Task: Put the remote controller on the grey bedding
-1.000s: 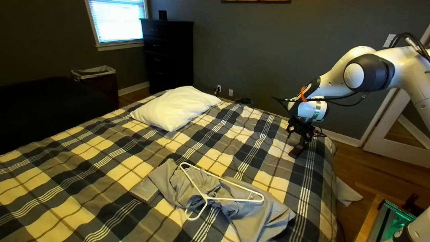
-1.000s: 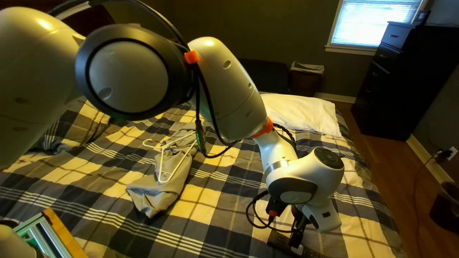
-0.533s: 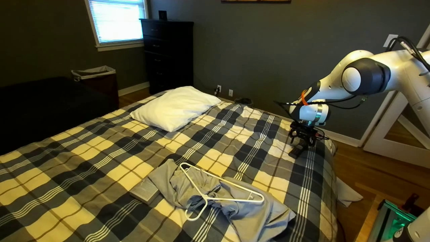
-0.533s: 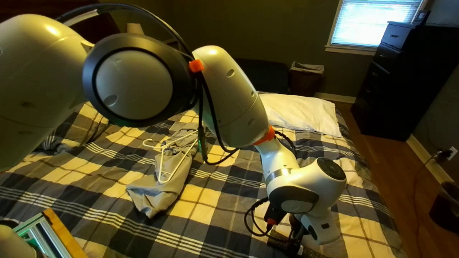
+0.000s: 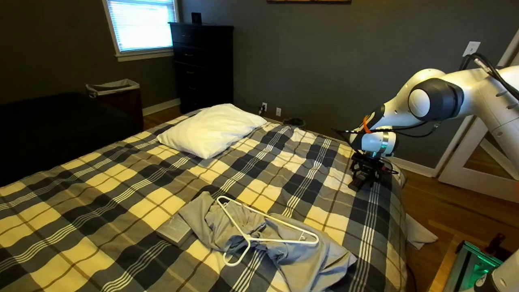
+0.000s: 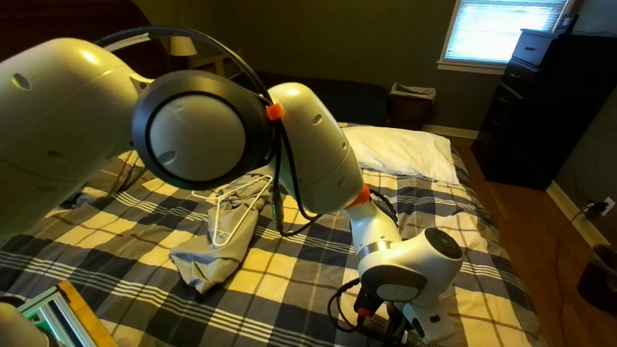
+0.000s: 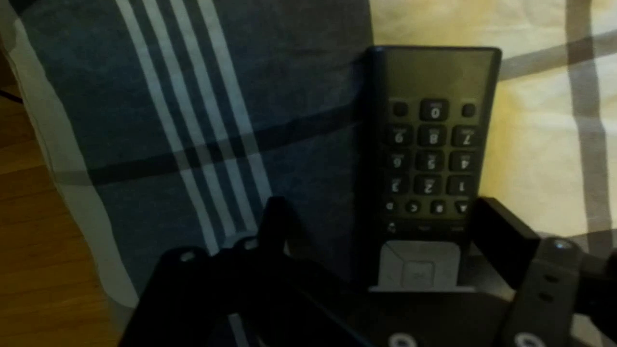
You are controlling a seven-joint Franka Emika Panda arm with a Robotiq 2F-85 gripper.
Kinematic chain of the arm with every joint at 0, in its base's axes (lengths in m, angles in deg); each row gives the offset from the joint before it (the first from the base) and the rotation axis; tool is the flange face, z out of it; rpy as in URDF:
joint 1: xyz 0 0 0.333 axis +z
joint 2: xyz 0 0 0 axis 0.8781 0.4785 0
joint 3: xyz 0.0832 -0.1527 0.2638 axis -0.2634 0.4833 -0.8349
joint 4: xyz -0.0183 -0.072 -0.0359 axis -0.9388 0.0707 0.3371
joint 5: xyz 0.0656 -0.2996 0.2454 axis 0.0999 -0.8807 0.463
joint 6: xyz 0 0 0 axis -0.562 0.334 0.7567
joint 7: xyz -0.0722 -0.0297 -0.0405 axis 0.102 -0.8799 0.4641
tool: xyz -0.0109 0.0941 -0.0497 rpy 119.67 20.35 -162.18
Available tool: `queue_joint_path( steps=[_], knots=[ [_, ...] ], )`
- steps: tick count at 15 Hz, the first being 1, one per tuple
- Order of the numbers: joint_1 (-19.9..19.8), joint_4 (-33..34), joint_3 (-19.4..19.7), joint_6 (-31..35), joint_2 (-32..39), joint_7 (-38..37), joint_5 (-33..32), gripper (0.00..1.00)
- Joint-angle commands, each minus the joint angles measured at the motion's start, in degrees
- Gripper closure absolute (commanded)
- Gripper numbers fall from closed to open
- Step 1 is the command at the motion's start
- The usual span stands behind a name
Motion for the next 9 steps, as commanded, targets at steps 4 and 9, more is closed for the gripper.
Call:
queue_joint_path(
  steps=[4,9],
  knots=[
    [-0.62,4.40,-0.43,1.50,3.51,0.52,-0.48,0.56],
    [0.25,3.91,0.29,1.73,2.27,0.32,-1.25,0.72]
  ],
)
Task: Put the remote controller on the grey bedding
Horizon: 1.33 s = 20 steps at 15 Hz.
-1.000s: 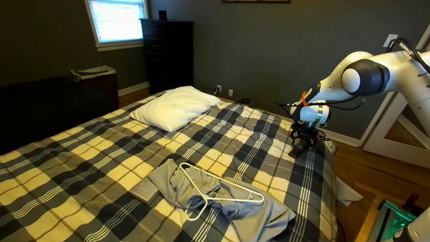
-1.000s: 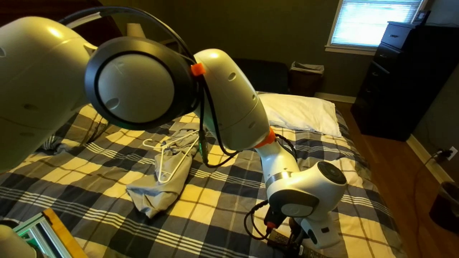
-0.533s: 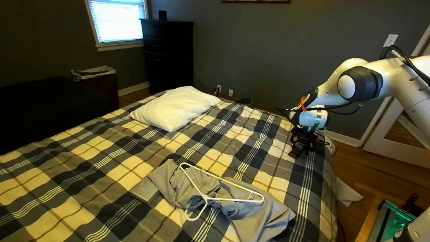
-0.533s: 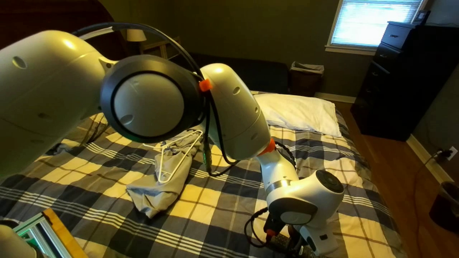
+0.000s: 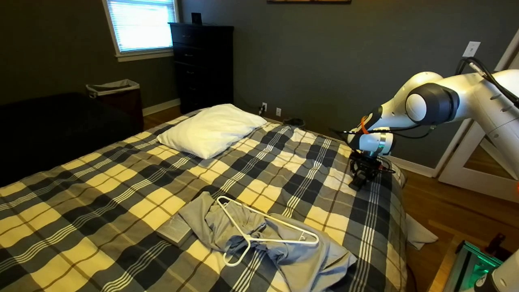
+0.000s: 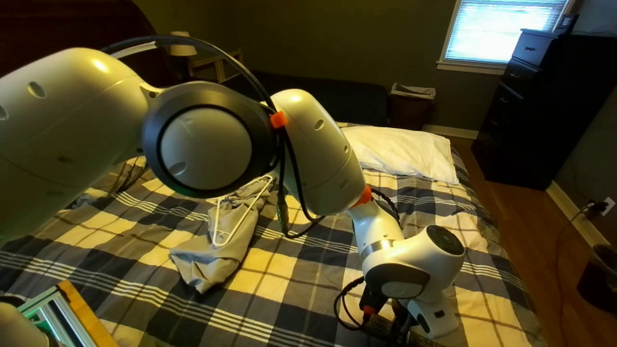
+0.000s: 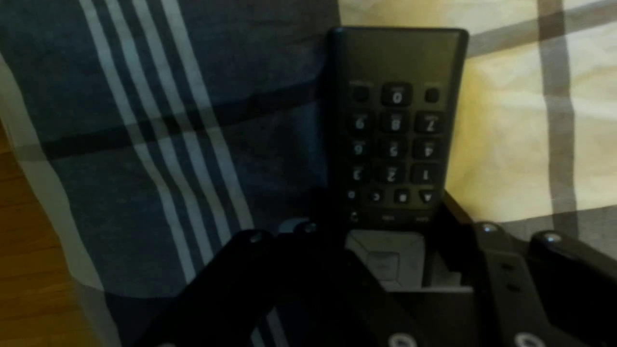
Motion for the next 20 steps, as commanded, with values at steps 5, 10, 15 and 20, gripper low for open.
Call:
queue_joint_path(
  steps=[5,10,15,20],
  knots=[
    [2.99,-7.77,-1.59,5.95,-9.19,8.79,-3.41,0.72],
    [8.38,-16.36,-4.88,6.30,-21.10,15.70,-7.62,0.72],
    [15.44,-23.52,-9.69,2.95,-30.17,17.90,-11.55,0.72],
    [23.47,-29.64,-15.37,-1.31,-34.71,17.57,-14.21,0.72]
  ],
)
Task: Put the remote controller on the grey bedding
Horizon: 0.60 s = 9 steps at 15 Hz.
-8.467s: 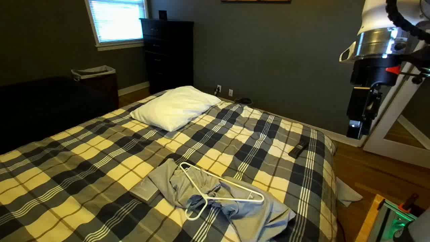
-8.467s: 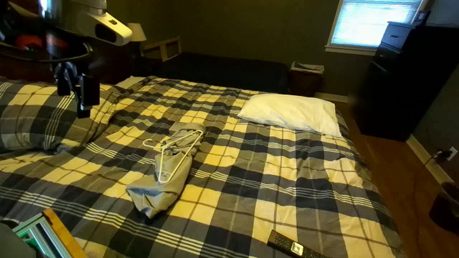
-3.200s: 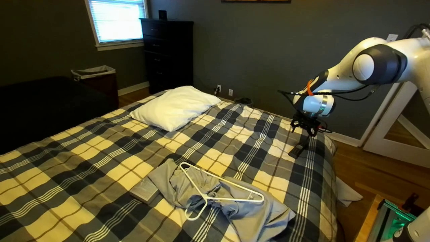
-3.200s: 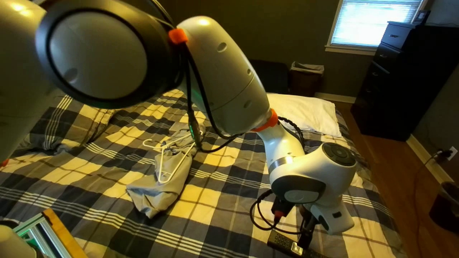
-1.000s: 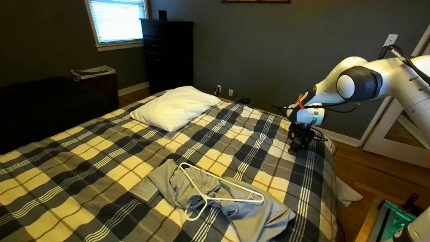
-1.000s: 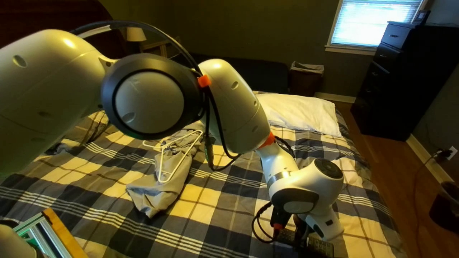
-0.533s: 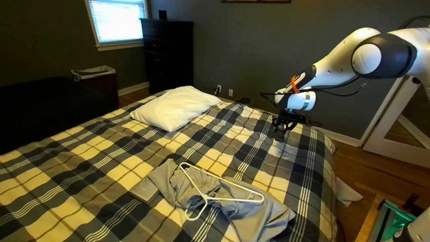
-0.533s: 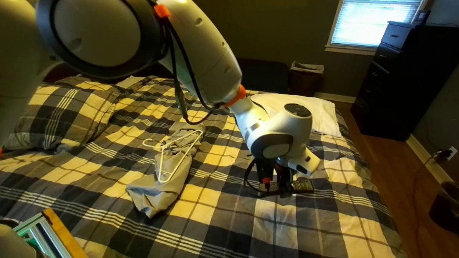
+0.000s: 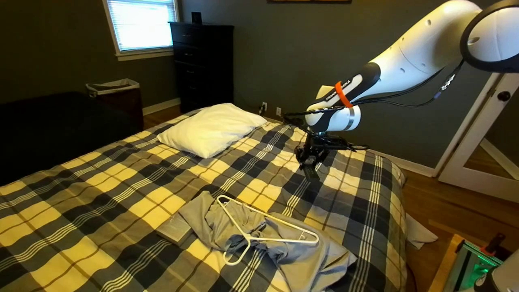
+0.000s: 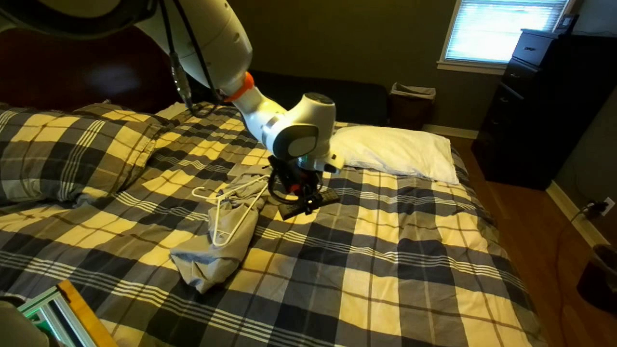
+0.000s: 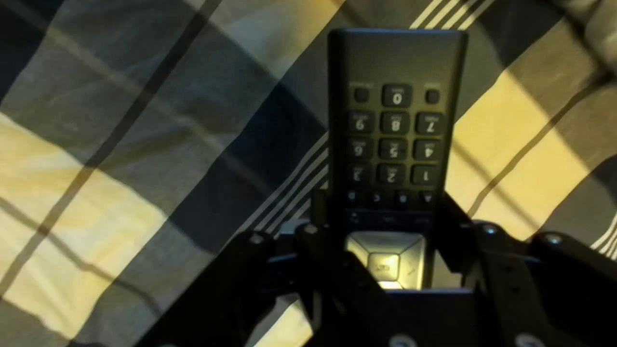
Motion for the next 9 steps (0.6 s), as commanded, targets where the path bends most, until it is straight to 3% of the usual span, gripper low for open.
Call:
queue_joint_path(
  steps=[1,6,7,9],
  knots=[
    [4.81,-6.14,-3.44,-3.49,-4.51,0.80,-2.08,0.72],
    [9.03,-7.40,-7.67,-11.61,-6.23,4.71,-4.57,0.72],
    [8.91,-5.90,-7.47,-8.79,-3.98,2.13,-2.47,0.47],
    [9.71,-6.01,-7.90,-10.34,-4.50,3.00,-3.39,0.47]
  ],
)
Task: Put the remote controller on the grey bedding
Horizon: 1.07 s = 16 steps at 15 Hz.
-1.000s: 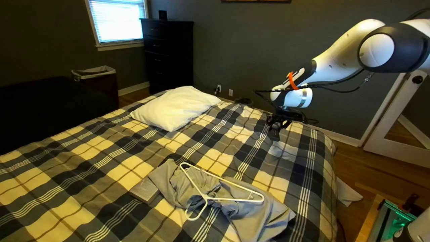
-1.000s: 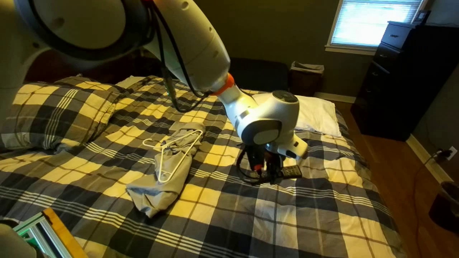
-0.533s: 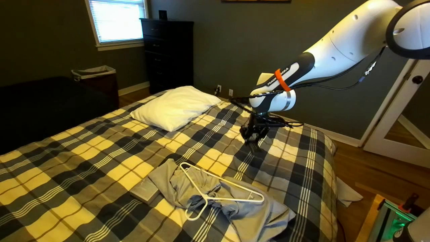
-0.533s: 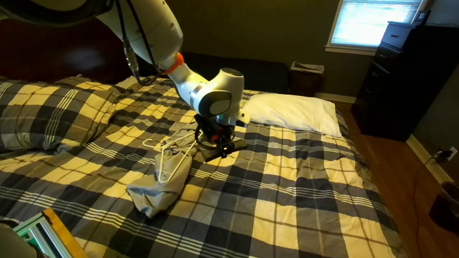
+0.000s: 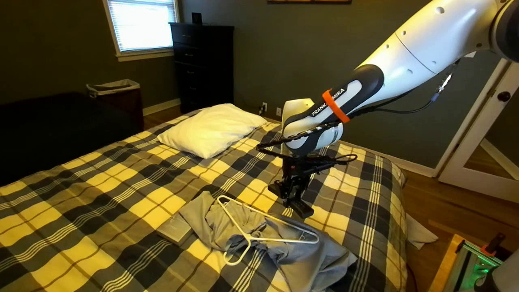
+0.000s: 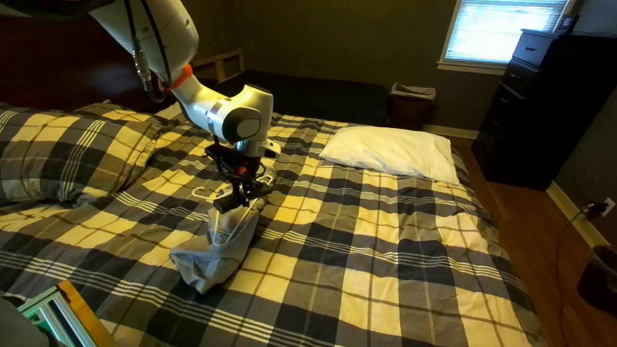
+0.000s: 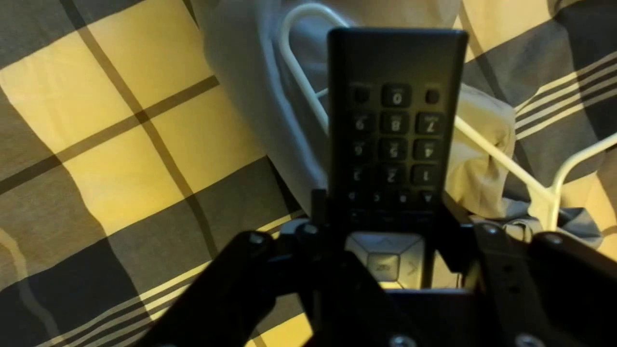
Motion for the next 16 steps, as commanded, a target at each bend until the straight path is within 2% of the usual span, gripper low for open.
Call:
queue_joint_path(
  steps=[1,3,4,10,16],
  knots=[
    [0.00,0.11,0.09,-0.41,-0.13,0.31,-0.14,0.47],
    [-0.32,0.07,0.28,-0.49,-0.21,1.00,-0.24,0.47],
    [-0.68,-1.20,0.67,0.95,-0.56,1.66,-0.51,0.72],
    [0.37,3.19,0.55,1.49,4.25,10.70,-9.75,0.72],
    [3.96,8.28,-1.07,4.58,7.30,15.88,-18.58,0.72]
  ],
)
